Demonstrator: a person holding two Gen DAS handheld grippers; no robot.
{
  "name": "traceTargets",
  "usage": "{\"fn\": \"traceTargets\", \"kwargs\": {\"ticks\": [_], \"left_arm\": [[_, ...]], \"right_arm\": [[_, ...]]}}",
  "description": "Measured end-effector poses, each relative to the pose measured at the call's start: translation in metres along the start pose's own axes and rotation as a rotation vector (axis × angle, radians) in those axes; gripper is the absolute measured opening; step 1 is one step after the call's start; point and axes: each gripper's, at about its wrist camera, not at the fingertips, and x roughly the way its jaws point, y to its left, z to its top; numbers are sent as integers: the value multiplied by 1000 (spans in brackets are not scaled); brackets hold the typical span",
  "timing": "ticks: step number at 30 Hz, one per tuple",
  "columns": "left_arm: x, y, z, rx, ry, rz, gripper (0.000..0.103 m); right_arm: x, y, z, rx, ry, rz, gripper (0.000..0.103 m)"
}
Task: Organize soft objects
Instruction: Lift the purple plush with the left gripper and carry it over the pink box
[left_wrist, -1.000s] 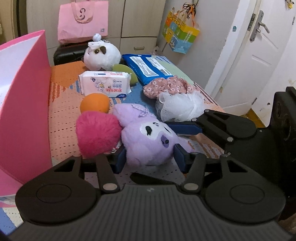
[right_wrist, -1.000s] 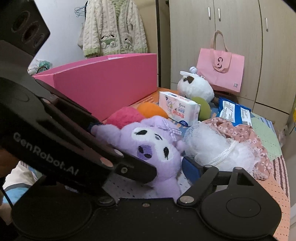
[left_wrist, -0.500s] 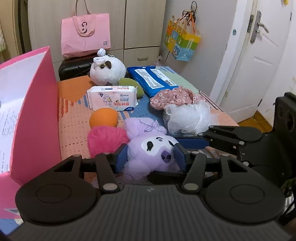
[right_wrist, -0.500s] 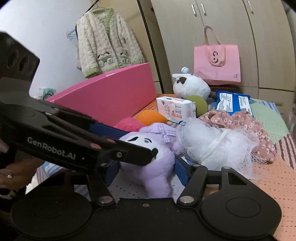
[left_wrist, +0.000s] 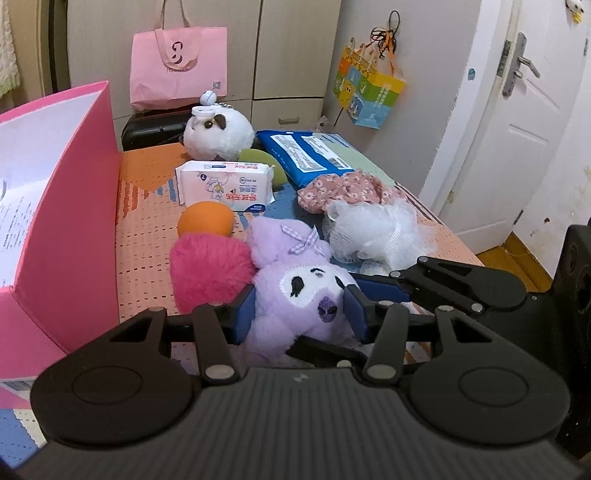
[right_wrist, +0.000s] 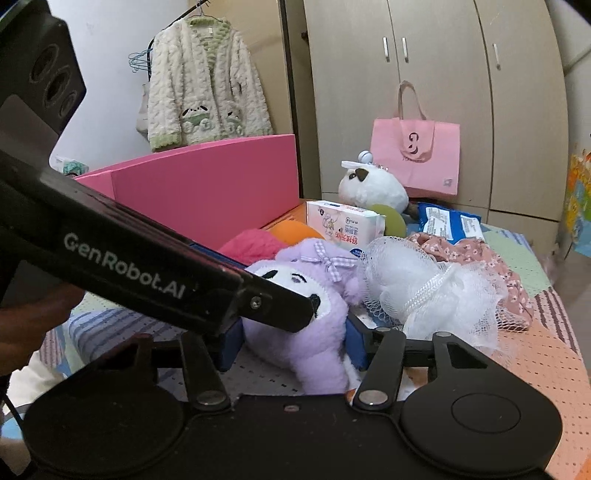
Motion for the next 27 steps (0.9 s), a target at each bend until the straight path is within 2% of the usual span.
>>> {"fn": "traceTargets", "kwargs": {"ticks": [8, 16, 27], "left_arm": [[-11, -7, 0, 31, 12, -22, 50], [-31, -9, 4, 42, 53, -19, 50], [-66, 3, -3, 26, 106, -57, 50]], "right_arm": [[-13, 4, 6, 8, 34, -4, 61], [-23, 10, 18, 43, 77, 44, 61], [-35, 44, 41, -32, 198, 71, 61]]}}
